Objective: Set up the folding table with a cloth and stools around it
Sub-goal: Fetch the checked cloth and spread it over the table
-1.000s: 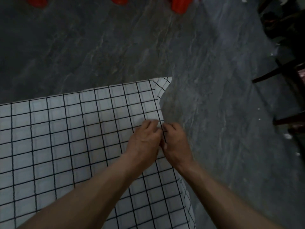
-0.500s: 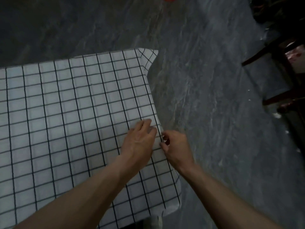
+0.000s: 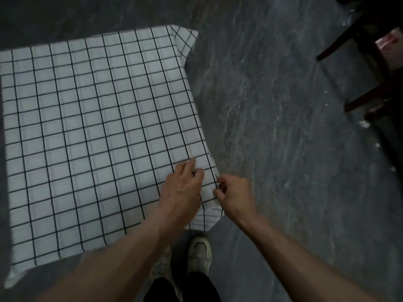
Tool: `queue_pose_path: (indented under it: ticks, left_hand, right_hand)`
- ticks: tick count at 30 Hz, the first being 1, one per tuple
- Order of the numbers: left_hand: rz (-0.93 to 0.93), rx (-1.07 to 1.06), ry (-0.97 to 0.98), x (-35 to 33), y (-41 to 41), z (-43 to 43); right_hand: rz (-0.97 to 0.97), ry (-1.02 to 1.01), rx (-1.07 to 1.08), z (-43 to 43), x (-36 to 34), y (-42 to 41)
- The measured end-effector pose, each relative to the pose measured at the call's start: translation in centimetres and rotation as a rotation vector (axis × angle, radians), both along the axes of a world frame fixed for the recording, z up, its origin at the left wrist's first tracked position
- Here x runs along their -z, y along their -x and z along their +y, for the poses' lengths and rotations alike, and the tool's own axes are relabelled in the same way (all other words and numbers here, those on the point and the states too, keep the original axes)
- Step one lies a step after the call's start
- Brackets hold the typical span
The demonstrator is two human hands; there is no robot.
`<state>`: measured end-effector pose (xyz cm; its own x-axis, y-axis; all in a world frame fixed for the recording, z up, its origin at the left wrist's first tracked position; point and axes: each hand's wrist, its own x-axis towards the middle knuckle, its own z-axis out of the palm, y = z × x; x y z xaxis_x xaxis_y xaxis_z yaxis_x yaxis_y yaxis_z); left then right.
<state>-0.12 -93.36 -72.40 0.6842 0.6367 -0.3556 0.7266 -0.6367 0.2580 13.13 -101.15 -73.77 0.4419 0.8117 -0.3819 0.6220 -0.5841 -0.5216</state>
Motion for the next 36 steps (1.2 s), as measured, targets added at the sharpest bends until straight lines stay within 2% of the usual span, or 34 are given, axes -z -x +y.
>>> queue_pose_path:
  ticks: [4,9,15,28,36]
  left_hand:
    - [-0.015,-0.007,-0.022,0.4,0.6,-1.7]
    - [-0.062,-0.048,0.064,0.0,1.0,-1.4]
    - [-0.041,-0.183,0.11,-2.1,4.2,-0.3]
    - [0.01,-0.546,0.023,-1.4,22.1,4.7]
    - [-0.003,-0.676,-0.009,0.9,32.1,8.1]
  right_hand:
    - [0.005,0.076,0.03,-1.6,0.1,0.7]
    - [-0.042,0.16,-0.041,-1.2,-0.3,0.9]
    - [-0.156,0.073,-0.121,0.7,-2.7,2.7]
    - [-0.05,0.033,-0.432,8.8,-4.0,16.9]
    - [-0.056,-0.016,-0.531,14.2,-3.0,27.9]
